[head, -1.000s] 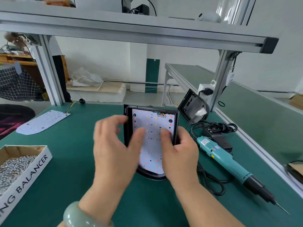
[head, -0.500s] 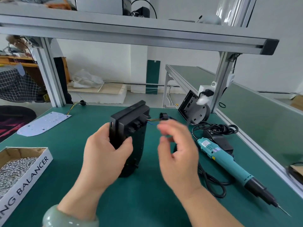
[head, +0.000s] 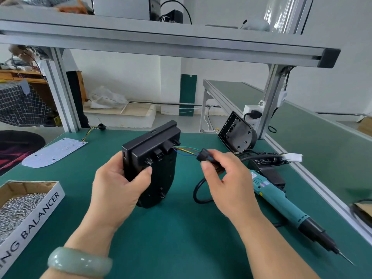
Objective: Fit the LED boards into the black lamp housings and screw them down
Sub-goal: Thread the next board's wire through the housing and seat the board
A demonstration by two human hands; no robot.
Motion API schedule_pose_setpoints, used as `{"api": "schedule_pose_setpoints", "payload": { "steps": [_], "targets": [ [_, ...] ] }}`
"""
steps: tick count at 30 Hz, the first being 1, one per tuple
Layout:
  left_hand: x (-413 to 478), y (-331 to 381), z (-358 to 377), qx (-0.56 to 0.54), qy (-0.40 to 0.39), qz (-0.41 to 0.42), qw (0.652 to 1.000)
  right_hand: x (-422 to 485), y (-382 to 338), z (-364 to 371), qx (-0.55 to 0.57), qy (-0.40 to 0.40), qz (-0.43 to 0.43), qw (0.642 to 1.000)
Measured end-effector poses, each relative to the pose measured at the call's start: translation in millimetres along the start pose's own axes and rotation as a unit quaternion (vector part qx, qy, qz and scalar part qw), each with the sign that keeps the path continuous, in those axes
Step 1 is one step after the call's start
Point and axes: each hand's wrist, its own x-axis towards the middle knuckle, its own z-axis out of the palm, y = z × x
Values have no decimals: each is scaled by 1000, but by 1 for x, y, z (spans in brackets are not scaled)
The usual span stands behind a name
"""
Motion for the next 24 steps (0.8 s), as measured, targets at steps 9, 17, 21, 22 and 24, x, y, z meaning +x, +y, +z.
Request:
{"api": "schedule_pose_setpoints", "payload": {
  "steps": [9, 17, 21, 22, 24],
  "targets": [
    [5, -4, -2, 144, 162, 70, 974, -2, -11, 3, 62, -23, 30, 997],
    [-30, 6, 40, 168, -135, -11, 976, -11, -23, 10, 56, -60, 15, 997],
    [-24, 4, 49, 55, -36, -79, 995, -14, -29, 12, 90, -127, 8, 988],
    [-23, 4, 50, -1, -7, -109, 994, -15, -30, 13, 91, -144, 2, 985],
    [-19, 5, 49, -115, 20, -168, 979, -18, -32, 17, 90, -183, -4, 979]
  ]
}}
